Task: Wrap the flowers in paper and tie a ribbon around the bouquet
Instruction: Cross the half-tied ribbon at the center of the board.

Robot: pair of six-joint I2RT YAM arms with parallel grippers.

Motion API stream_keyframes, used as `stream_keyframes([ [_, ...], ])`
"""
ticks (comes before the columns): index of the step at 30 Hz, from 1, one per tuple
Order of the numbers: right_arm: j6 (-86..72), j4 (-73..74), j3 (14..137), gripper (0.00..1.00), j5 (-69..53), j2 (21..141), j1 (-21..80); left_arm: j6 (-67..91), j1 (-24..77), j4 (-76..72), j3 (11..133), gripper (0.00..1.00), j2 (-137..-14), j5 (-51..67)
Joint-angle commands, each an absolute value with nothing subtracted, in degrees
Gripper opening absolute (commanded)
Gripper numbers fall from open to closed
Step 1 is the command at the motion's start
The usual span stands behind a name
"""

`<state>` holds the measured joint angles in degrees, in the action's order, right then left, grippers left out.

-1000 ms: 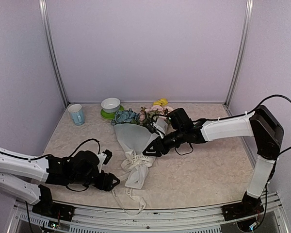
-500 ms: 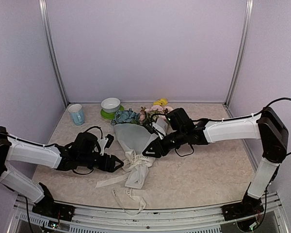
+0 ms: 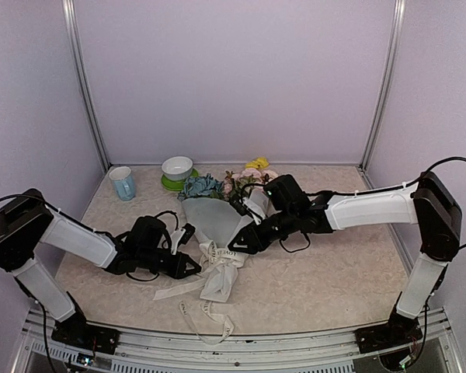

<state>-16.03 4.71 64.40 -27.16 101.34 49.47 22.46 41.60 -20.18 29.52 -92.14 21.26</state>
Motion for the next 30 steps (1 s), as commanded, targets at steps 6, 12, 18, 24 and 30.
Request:
stream_keyframes([
  [6,-15.03,6.60,65.51,0.43,-26.71,100.99,49.86,23.30,41.75,-16.50,24.48,0.00,-83.04,20.12],
  [12,-13.50,7.72,69.03,0.41,-28.68,102.88,49.84,26.71,43.15,-14.60,20.02,0.00,-75.20,20.36],
  [18,-11.38,12.63,75.72,0.35,-29.74,108.88,49.76,25.47,46.85,-16.54,22.13,0.00,-76.21,20.60],
  [24,-11.10,11.11,75.42,0.33,-32.65,108.21,50.11,26.32,47.97,-19.67,22.89,0.00,-80.68,20.33],
  [30,-10.78,8.81,73.22,0.34,-29.34,104.11,52.32,23.33,47.46,-18.14,27.18,0.27,-82.88,17.55],
])
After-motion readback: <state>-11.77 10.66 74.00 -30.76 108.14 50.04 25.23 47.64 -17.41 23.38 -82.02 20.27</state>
